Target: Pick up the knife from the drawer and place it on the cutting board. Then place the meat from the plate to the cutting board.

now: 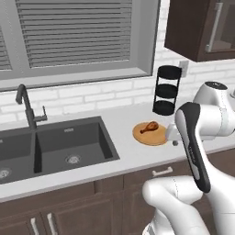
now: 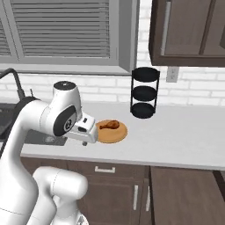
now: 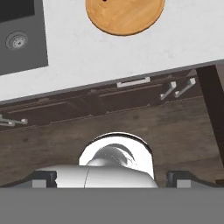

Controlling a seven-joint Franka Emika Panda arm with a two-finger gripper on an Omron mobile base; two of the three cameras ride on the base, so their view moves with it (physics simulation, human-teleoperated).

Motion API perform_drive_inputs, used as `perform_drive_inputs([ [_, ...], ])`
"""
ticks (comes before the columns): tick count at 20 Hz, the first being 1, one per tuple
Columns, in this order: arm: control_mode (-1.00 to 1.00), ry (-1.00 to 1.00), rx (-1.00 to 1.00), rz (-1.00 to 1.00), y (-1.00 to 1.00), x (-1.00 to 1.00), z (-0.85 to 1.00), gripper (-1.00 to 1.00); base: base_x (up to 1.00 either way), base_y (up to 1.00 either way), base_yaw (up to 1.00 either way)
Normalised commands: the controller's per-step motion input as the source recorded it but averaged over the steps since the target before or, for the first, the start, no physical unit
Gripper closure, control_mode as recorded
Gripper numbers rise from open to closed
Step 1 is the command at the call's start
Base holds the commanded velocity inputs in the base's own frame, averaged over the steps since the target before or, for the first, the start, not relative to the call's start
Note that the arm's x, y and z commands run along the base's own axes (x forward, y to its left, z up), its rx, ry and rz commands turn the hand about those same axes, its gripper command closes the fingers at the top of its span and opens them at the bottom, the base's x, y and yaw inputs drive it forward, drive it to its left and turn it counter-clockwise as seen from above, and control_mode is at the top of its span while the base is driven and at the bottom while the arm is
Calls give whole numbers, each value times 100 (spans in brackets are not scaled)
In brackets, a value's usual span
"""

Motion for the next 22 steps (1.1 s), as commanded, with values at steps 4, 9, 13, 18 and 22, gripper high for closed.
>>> perform_drive_inputs([
  [4,100,0,0,0,0,0,0,-100,41,-29,2],
  [9,100,0,0,0,0,0,0,-100,21,-11,7],
  [13,-100,0,0,5,0,7,0,-100,20,0,16],
  [18,-100,-1,4,10,-18,21,0,-100,0,0,0],
  [22,-100,0,0,2,-1,72,0,-100,0,0,0],
])
